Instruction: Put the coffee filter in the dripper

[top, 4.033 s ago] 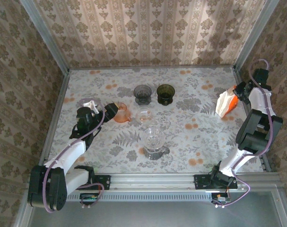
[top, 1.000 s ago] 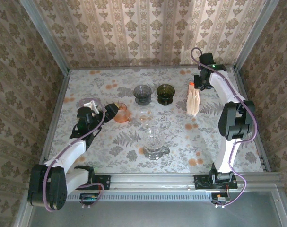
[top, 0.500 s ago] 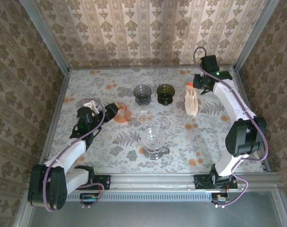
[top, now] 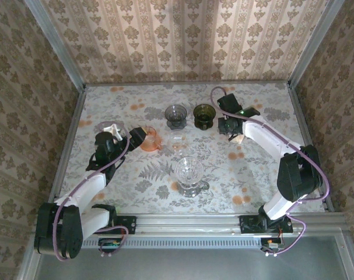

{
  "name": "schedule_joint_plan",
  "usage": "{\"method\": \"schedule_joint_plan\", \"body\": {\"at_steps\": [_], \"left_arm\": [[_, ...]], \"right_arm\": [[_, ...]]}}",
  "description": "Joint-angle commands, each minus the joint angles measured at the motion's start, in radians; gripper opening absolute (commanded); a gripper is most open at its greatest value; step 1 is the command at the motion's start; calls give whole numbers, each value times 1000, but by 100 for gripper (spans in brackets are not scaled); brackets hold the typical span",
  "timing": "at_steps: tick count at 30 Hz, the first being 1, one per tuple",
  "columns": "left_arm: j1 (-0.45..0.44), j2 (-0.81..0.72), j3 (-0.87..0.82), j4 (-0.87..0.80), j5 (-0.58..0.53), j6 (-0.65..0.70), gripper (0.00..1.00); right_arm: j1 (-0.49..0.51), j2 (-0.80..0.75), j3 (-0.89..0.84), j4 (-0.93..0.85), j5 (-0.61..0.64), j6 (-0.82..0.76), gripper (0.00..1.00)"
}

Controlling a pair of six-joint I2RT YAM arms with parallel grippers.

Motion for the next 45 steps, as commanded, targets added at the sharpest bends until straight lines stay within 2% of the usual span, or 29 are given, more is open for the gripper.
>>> {"method": "schedule_joint_plan", "body": {"at_steps": [1,10,26,35,43,45], "left_arm": [[-5,5,4,37,12,-17,91],[-4,4,-1,38,10,-16,91],[-3,16,-4,49,12,-15,91],[-3,23,-5,53,12,-14,91],[-3,23,-5,54,13,-16,91],[-3,23,-4,54,15,-16,91]], "right_arm": [[10,31,-11,31,71,96,40],[24,126,26,14,145,168,36],[35,204,65,25,229,169,28],[38,222,76,26,251,150,17],[49,213,79,31,265,135,2],[53,206,79,31,270,130,2]]}}
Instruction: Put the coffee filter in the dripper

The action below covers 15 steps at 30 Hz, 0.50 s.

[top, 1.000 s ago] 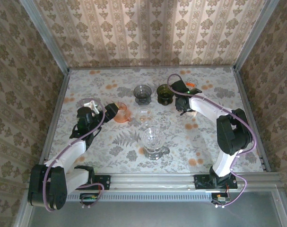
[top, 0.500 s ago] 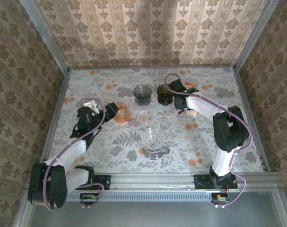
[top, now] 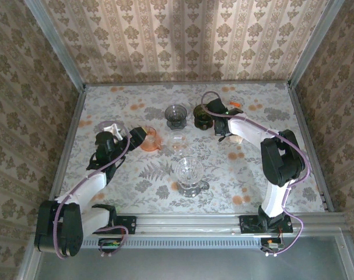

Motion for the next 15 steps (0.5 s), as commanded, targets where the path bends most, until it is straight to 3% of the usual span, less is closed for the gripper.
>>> {"method": "schedule_joint_plan", "body": {"at_steps": [1,6,15], "left_arm": [[-3,3,-5,32,15,-16,91],[-4,2,-5,33,15,-17,91],[-3,-5,-8,30,16,-16,91]], "right_arm": [[13,-8,29,-3,40,-9,3],[27,-19,26,6,41,-10,26],[21,27,47,-7,65,1,29]]}}
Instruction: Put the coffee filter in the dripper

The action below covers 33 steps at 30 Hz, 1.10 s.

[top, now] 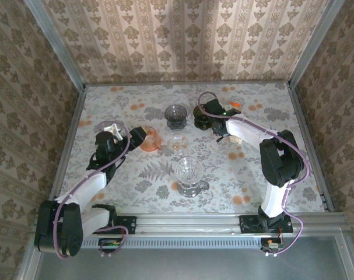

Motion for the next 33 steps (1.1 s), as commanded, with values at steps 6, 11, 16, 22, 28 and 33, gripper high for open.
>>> {"method": "schedule_joint_plan", "body": {"at_steps": [6,11,16,22,28,33], "left_arm": [[-3,-2,-8,31,15,-14,91],[-3,-1,-9,32,15,-14,91],[-3,4,-8,35,16,-15,91],[-3,6,-8,36,17,-16,91],[-3,8,-8,36,17,-16,91],[-3,10,-8,39,18,-18,91]], "right_arm": [[-5,54,62,-30,64,-6,29],[-11,68,64,-40,79,-3,27],[-13,75,63,-34,90,-9,23],[-14,80,65,-34,98,-16,17],[-16,76,64,-31,112,-25,8],[-16,56,63,-29,119,-43,0]]}}
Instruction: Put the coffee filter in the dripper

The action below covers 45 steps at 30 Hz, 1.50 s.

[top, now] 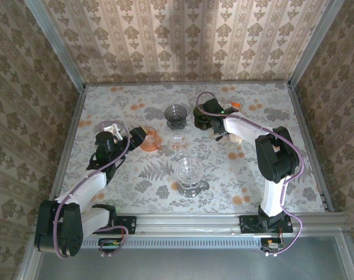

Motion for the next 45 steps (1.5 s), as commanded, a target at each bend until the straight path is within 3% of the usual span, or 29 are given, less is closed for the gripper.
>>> {"method": "schedule_joint_plan", "body": {"at_steps": [1,21,27,33,39,45], "left_arm": [[-3,9,-9,38,18,-16,91],[-2,-4,4,15,16,-20,91],[-3,-12,28,-15,20,-23,89],[-18,-36,59,-66,2,-15,90],[-72,-71,130,-181,-30,46,91],[-119,-105,157,-247,-55,72,91]], "right_arm": [[-4,-15,23,-21,40,-20,0],[9,-351,-48,-52,-122,-83,0],[29,-516,-59,-126,-252,-106,0],[67,-656,-14,-285,-464,-123,0],[178,-694,104,-498,-634,-116,0],[366,-655,267,-699,-641,-53,0]]}}
